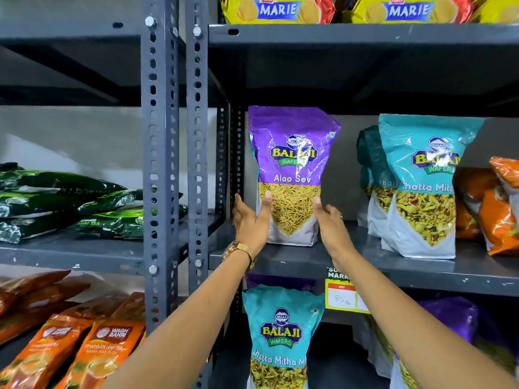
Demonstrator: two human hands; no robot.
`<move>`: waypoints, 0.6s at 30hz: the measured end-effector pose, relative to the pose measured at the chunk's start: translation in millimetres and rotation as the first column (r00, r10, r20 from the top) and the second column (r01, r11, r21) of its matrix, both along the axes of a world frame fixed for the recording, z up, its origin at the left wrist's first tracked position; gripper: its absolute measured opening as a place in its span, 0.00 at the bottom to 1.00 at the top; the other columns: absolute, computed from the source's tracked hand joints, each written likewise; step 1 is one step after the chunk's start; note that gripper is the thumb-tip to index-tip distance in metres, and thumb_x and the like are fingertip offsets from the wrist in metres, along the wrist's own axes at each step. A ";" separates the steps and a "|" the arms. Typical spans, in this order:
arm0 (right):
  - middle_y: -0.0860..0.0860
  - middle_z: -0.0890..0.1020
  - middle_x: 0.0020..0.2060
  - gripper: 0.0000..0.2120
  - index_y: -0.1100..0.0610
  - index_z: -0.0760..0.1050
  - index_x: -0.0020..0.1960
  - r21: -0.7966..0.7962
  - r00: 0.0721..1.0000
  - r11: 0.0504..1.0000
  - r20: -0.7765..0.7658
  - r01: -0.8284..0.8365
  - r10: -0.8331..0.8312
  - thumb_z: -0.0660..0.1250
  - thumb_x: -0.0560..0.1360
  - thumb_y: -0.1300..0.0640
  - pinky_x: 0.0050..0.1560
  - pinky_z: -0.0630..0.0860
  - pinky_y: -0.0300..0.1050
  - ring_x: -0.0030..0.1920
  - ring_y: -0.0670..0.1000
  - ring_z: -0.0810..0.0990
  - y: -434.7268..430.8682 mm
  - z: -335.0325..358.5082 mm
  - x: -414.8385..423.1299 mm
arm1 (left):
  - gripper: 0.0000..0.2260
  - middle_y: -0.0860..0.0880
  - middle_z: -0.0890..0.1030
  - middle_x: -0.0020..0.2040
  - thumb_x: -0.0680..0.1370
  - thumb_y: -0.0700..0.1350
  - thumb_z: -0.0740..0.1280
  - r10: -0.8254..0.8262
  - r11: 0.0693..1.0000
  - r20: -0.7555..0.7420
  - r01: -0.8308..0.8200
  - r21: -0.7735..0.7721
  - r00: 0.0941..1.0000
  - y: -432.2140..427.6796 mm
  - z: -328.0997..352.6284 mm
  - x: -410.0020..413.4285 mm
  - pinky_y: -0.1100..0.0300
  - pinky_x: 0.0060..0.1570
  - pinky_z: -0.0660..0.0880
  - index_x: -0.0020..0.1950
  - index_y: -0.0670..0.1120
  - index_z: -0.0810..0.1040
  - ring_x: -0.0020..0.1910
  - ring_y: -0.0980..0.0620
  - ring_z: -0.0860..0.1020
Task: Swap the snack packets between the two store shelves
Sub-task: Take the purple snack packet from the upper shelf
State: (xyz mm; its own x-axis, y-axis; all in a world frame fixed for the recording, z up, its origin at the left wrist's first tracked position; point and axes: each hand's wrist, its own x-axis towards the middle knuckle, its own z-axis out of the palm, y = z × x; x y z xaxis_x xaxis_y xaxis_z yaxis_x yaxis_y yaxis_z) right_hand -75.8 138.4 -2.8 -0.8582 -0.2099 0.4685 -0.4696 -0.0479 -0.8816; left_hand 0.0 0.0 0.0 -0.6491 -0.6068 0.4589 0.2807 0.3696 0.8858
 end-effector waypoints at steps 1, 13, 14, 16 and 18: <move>0.49 0.71 0.67 0.36 0.59 0.62 0.74 0.046 0.999 0.998 0.028 -0.036 0.034 0.57 0.76 0.36 0.66 0.61 0.42 0.69 0.50 0.69 -0.3 0.8 1.0 | 0.41 0.43 0.50 0.81 0.76 0.66 0.58 -0.039 0.999 0.003 0.039 0.022 0.999 -3.5 0.9 -1.4 0.48 0.79 0.49 0.78 0.44 0.43 0.80 0.46 0.52; 0.61 0.82 0.44 0.34 0.64 0.76 0.50 0.201 0.991 0.979 -0.136 0.013 0.015 0.60 0.69 0.32 0.49 0.75 0.52 0.43 0.53 0.77 7.3 -8.9 6.1 | 0.16 0.54 0.85 0.47 0.62 0.49 0.81 -0.244 0.970 -0.077 0.244 -0.005 0.967 -22.7 -9.9 3.0 0.59 0.53 0.80 0.45 0.53 0.81 0.47 0.55 0.84; 0.58 0.82 0.43 0.34 0.63 0.76 0.50 0.212 0.989 0.977 -0.144 0.011 0.020 0.59 0.68 0.31 0.47 0.74 0.47 0.43 0.52 0.77 10.6 -8.0 9.7 | 0.14 0.55 0.85 0.45 0.63 0.46 0.81 -0.246 0.969 -0.088 0.246 -0.012 0.965 -21.8 -9.7 8.1 0.62 0.50 0.79 0.44 0.53 0.81 0.45 0.55 0.83; 0.53 0.81 0.41 0.33 0.61 0.77 0.51 0.230 0.985 0.973 -0.167 0.003 0.036 0.60 0.66 0.32 0.43 0.71 0.39 0.43 0.51 0.77 19.2 -6.4 19.7 | 0.13 0.54 0.86 0.44 0.62 0.45 0.81 -0.241 0.971 -0.094 0.240 -0.023 0.966 -20.9 -10.8 17.9 0.62 0.48 0.80 0.42 0.53 0.82 0.45 0.54 0.84; 0.48 0.82 0.42 0.29 0.56 0.76 0.53 0.239 0.982 0.971 -0.186 0.005 0.041 0.62 0.65 0.34 0.46 0.73 0.40 0.46 0.50 0.80 28.4 -4.8 32.1 | 0.15 0.51 0.87 0.46 0.59 0.49 0.82 -0.236 0.972 -0.094 0.234 -0.036 0.967 -17.2 -11.5 29.6 0.54 0.53 0.81 0.43 0.52 0.84 0.49 0.50 0.85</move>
State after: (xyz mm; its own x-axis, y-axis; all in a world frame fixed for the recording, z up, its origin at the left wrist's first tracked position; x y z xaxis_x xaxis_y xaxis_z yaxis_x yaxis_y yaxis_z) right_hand -43.6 166.7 -7.7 -0.7546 -0.3491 0.5556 -0.6287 0.1421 -0.7645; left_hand 29.6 -17.2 -11.5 -0.7237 -0.4306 0.5393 0.4463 0.3041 0.8416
